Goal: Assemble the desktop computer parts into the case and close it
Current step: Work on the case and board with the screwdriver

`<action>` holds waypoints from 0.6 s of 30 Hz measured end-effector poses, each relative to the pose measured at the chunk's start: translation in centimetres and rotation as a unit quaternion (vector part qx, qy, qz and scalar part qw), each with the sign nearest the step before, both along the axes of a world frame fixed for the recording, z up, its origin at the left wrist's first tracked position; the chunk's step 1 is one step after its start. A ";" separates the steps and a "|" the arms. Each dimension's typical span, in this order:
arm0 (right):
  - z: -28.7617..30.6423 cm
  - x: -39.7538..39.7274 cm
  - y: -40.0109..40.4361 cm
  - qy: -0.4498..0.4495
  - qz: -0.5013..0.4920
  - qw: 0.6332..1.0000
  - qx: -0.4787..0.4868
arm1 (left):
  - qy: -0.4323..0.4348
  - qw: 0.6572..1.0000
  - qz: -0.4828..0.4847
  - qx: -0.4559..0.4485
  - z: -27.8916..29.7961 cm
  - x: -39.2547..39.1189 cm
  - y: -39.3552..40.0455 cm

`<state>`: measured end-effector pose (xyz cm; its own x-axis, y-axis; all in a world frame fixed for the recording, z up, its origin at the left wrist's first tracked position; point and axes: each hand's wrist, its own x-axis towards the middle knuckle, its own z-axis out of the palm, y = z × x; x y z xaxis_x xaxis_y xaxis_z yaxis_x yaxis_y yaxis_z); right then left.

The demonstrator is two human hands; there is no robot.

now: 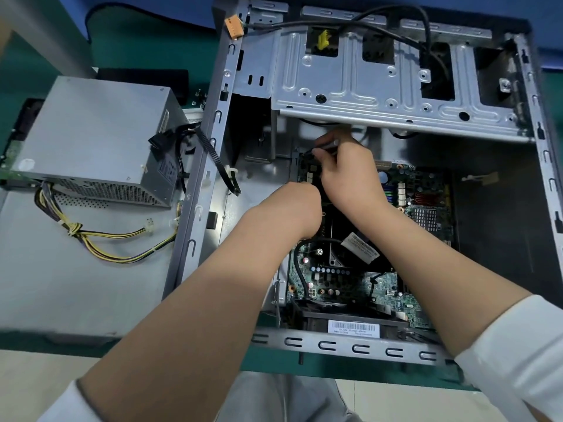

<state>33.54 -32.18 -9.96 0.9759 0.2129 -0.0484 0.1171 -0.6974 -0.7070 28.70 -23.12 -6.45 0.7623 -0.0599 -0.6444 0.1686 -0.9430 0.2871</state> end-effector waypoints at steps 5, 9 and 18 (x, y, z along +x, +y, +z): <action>0.0 0.0 -0.1 -0.005 -0.002 1.000 0.002 | -0.001 1.000 0.002 0.003 0.1 0.1 0.1; 0.0 0.0 -0.1 -0.002 0.002 1.000 0.001 | 0.002 1.000 -0.005 0.007 0.2 0.0 0.0; -0.1 0.1 -0.1 -0.012 0.000 1.000 -0.005 | 0.000 1.000 -0.024 0.014 0.3 0.1 0.0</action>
<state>33.60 -32.31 -10.06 0.9769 0.2123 -0.0264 0.1342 -0.7044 -0.6970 28.81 -23.10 -6.14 0.7586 -0.0786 -0.6468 0.1235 -0.9573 0.2613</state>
